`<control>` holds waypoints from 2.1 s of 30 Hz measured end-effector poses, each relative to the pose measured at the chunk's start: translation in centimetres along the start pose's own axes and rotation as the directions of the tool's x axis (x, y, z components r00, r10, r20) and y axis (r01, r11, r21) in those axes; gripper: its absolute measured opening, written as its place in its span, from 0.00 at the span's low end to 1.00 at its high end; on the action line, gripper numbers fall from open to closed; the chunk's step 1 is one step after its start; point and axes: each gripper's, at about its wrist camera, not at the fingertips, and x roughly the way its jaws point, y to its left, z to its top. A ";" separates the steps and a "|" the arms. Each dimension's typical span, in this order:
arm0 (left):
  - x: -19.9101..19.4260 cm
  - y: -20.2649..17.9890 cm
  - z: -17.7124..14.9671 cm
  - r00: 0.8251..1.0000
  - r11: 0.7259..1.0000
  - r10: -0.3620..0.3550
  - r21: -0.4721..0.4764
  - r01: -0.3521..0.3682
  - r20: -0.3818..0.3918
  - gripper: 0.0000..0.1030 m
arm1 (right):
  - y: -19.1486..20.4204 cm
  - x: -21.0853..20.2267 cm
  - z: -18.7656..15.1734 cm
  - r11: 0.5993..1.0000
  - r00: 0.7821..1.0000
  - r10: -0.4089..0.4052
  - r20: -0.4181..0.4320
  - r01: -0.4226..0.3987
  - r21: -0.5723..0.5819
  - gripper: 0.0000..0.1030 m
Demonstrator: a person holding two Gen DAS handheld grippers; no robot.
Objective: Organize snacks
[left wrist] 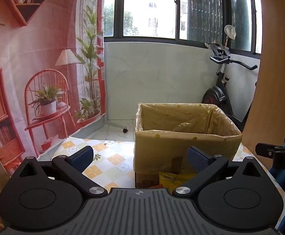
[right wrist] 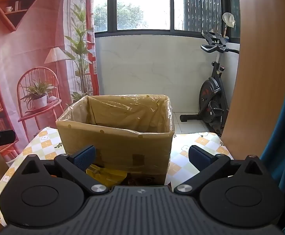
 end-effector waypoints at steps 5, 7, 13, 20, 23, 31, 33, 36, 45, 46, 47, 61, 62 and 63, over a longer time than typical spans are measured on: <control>0.1 -0.2 -0.1 1.000 1.000 -0.001 -0.001 0.001 -0.008 1.00 | 0.0 0.1 0.0 1.000 1.000 0.000 -0.002 0.001 0.001 1.00; -0.1 0.3 0.0 1.000 1.000 0.002 0.006 -0.002 0.001 1.00 | 0.0 0.1 -0.1 1.000 1.000 0.000 -0.002 0.000 0.001 1.00; 0.0 0.5 0.0 1.000 1.000 0.003 0.004 -0.003 0.001 1.00 | 0.0 0.0 -0.1 1.000 1.000 0.001 -0.002 -0.001 0.000 1.00; 0.0 0.0 -0.2 1.000 1.000 0.001 0.000 -0.001 -0.008 1.00 | 0.0 0.1 -0.1 1.000 1.000 0.002 -0.003 -0.002 -0.001 1.00; 0.0 0.0 -0.3 1.000 1.000 0.000 0.000 0.000 -0.009 1.00 | 0.0 0.1 -0.1 1.000 1.000 0.002 -0.003 -0.002 -0.001 1.00; 0.3 0.1 -0.1 1.000 1.000 -0.002 -0.006 0.002 -0.011 1.00 | 0.0 0.1 -0.1 1.000 1.000 0.001 -0.003 -0.001 -0.001 1.00; 0.3 0.1 -0.1 1.000 1.000 -0.003 -0.008 0.003 -0.011 1.00 | 0.0 0.1 -0.1 1.000 1.000 0.001 -0.003 -0.001 -0.001 1.00; 0.3 0.1 -0.1 1.000 1.000 -0.004 -0.011 0.004 -0.012 1.00 | 0.0 0.1 -0.1 1.000 1.000 0.001 -0.004 -0.001 -0.001 1.00; 0.6 0.2 -0.4 0.999 0.999 -0.014 -0.033 0.013 -0.033 1.00 | 0.0 0.1 -0.1 1.000 1.000 0.002 -0.003 -0.002 -0.002 1.00; 0.6 0.3 -0.3 0.999 0.999 -0.018 -0.047 0.016 -0.043 1.00 | 0.0 0.1 -0.1 1.000 1.000 0.001 -0.004 -0.001 -0.001 1.00; 0.6 0.4 -0.2 0.998 0.997 -0.029 -0.074 0.024 -0.062 1.00 | 0.0 0.1 -0.1 1.000 1.000 0.002 -0.003 -0.002 -0.001 1.00; 1.6 1.6 -0.7 1.000 0.990 -0.002 -0.138 -0.001 -0.023 1.00 | -0.7 0.4 -1.0 0.998 0.998 0.035 0.048 -0.037 0.041 1.00; 1.8 1.8 -0.9 1.000 0.989 -0.004 -0.147 0.001 -0.021 1.00 | -0.8 0.5 -1.3 0.998 0.998 0.036 0.057 -0.038 0.043 1.00; 2.1 2.2 -1.2 1.000 0.988 -0.007 -0.156 0.003 -0.024 1.00 | -0.9 0.6 -1.6 0.998 0.997 0.039 0.063 -0.041 0.043 1.00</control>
